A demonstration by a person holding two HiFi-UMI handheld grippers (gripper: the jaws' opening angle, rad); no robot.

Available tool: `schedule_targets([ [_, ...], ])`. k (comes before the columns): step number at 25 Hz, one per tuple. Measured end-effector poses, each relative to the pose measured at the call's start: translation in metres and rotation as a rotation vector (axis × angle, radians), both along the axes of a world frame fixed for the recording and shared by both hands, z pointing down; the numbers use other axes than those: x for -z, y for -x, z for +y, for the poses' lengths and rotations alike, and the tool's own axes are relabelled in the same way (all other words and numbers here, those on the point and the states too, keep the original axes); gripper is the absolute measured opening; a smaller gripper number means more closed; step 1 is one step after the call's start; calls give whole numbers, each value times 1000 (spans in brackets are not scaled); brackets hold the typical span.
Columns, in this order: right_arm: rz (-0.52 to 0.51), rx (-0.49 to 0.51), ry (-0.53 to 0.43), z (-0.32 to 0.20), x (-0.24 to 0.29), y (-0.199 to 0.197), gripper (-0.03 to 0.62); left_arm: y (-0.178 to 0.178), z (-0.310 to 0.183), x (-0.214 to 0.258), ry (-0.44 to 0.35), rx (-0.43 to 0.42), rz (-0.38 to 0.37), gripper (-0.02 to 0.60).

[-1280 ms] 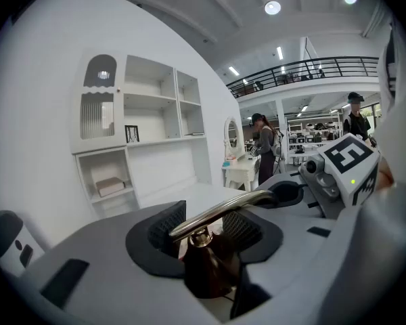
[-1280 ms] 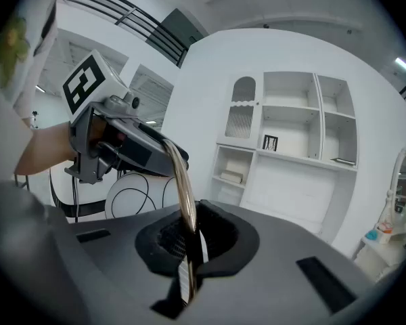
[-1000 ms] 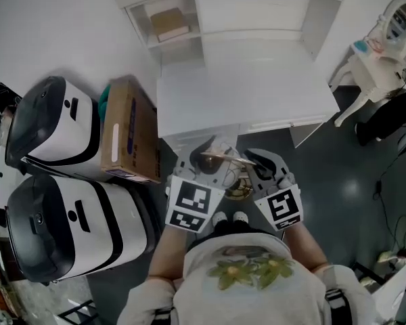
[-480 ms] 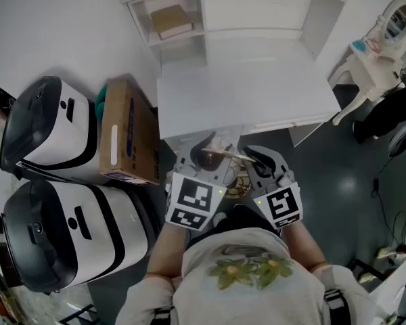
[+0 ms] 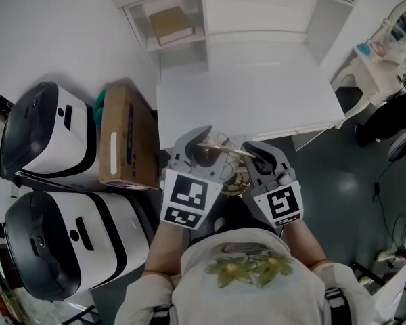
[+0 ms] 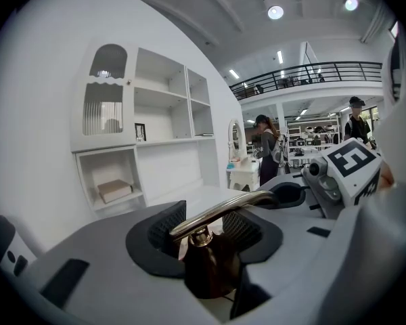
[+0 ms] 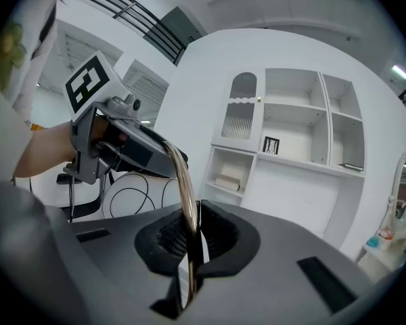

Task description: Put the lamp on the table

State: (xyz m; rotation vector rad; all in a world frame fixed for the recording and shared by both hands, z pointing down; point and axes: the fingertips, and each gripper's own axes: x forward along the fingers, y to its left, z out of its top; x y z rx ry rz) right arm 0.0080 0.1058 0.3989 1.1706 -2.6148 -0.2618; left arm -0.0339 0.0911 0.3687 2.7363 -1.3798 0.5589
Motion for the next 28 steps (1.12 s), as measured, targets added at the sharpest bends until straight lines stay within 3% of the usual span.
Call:
schedule_targets([
  [15,-8,75,-66,-110,29,2,29,1,-105,32,-69,60,-40,187],
  [28,-22,171,-75,-164,29,11,29,11,-156,29,-56,156,-18,187],
])
